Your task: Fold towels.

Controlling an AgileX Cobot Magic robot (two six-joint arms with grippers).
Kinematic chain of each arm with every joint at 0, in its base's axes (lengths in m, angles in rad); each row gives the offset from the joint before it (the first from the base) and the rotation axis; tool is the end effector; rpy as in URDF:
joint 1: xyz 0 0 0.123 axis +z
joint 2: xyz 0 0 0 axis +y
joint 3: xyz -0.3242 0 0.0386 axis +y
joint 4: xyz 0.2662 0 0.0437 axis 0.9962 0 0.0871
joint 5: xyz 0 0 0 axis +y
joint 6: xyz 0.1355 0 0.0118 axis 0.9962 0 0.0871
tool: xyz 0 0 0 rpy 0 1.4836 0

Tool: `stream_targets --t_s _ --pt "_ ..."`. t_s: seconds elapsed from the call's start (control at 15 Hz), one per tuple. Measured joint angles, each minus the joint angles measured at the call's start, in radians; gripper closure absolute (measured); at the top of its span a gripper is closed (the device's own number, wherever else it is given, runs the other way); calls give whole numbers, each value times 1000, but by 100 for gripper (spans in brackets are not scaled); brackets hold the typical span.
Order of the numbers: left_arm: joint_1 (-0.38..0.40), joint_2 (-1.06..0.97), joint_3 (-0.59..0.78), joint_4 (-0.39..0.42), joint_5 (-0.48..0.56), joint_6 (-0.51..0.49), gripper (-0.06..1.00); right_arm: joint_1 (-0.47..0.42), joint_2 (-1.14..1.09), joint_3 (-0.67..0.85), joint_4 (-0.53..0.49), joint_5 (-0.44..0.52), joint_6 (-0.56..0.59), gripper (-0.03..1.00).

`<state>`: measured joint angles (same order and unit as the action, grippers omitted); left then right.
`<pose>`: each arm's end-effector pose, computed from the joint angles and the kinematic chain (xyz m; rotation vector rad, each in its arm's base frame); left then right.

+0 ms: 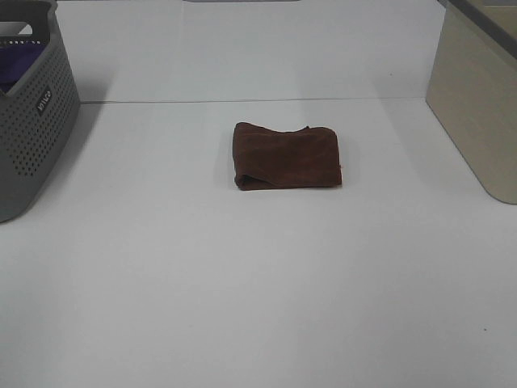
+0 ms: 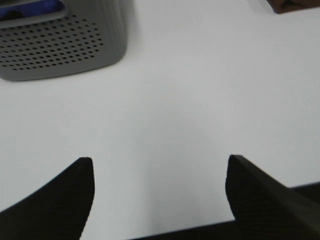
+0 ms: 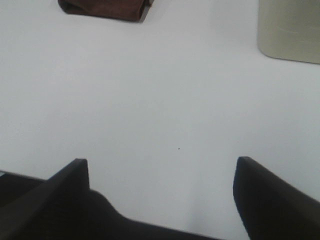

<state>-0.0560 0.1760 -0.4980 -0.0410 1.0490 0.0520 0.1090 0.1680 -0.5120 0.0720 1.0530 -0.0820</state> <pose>0.0350 -0.0068 0.2623 0.1164 2.2072 -0.0529 0.0320 0.0121 0.2672 -0.2052 2.1824 0.1039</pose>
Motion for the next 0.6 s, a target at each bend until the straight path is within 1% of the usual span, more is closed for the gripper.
stream_targets --t_s 0.13,0.2,0.4,0.47,0.6 --pt "98 -97 0 0 0 0 26 -29 -85 0 1 0 0 20" --pt "128 -142 0 0 0 0 26 -29 -118 0 4 0 0 20" --pt "135 -180 0 0 1 1 26 -29 -172 0 10 1 0 20" --pt "112 -181 0 0 1 1 26 -29 -173 0 10 1 0 20" --pt "93 -181 0 0 1 1 26 -29 -173 0 10 1 0 20"
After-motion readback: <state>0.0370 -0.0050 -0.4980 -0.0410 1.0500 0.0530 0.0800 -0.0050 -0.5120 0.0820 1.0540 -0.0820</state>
